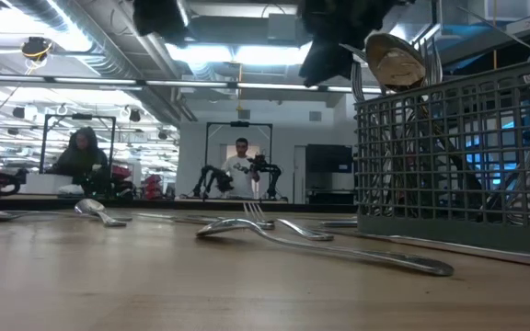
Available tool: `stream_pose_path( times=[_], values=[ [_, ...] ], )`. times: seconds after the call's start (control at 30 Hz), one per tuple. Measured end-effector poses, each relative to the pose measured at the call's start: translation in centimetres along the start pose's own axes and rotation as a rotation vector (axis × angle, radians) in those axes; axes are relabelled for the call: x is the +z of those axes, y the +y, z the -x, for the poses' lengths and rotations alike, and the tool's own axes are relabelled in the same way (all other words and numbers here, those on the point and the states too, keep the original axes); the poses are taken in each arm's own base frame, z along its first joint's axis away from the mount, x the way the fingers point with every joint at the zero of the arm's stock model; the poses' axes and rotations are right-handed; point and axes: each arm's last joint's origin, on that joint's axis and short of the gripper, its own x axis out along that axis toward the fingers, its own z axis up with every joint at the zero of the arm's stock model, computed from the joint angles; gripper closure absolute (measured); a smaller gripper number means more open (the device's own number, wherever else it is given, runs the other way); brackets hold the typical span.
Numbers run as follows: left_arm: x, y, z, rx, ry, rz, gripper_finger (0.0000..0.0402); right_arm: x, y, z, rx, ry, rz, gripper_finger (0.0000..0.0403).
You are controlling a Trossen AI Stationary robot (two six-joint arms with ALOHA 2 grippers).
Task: Sort silverware
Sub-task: Put the silver spoon into the gray silverware basket
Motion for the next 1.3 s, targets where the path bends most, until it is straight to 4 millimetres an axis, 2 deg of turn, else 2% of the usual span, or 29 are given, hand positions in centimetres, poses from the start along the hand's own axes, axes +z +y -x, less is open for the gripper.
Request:
stream_pose_path(
  times=[0.13, 0.23, 0.47, 0.63, 0.83, 0.93, 1.03, 1.17, 1.3],
  values=[
    [-1.3, 1.7, -1.0, -0.011, 0.026, 0.046, 0.0279, -0.1, -0.1, -1.0, 0.008, 0.024, -0.108, 0.0284],
    [-1.9, 2.8, -2.6, -0.031, 0.03, 0.089, 0.0279, -0.1, -0.1, -1.5, 0.013, 0.038, -0.157, 0.0284],
    [-2.6, 4.5, -7.3, -0.073, -0.024, 0.285, 0.0279, 0.2, 0.0, -1.1, 0.028, -0.002, -0.165, 0.0284],
    [-3.4, 5.4, -9.3, -0.059, 0.009, 0.37, 0.0279, 0.8, 0.3, -0.4, 0.052, -0.064, -0.156, 0.0284],
    [-4.1, 6.6, -9.8, -0.065, 0.091, 0.403, 0.0279, 1.3, 0.5, 0.1, 0.07, -0.124, -0.148, 0.0284],
    [-5.4, 7.4, -9.6, -0.052, 0.249, 0.565, 0.0279, 1.2, 0.4, 0.0, 0.059, -0.112, -0.151, 0.0284],
    [-7.2, 7.8, -9.0, 0.04, 0.442, 0.74, 0.0279, 1.2, 0.4, 0.0, 0.051, -0.118, -0.152, 0.0284],
    [-9.0, 7.9, -8.1, 0.17, 0.631, 0.849, 0.0279, 1.2, 0.4, 0.0, 0.045, -0.12, -0.149, 0.0284],
    [-8.8, 7.7, -8.2, 0.223, 0.582, 0.897, 0.0279, 1.2, 0.4, 0.0, 0.041, -0.121, -0.106, 0.0284]
  ],
)
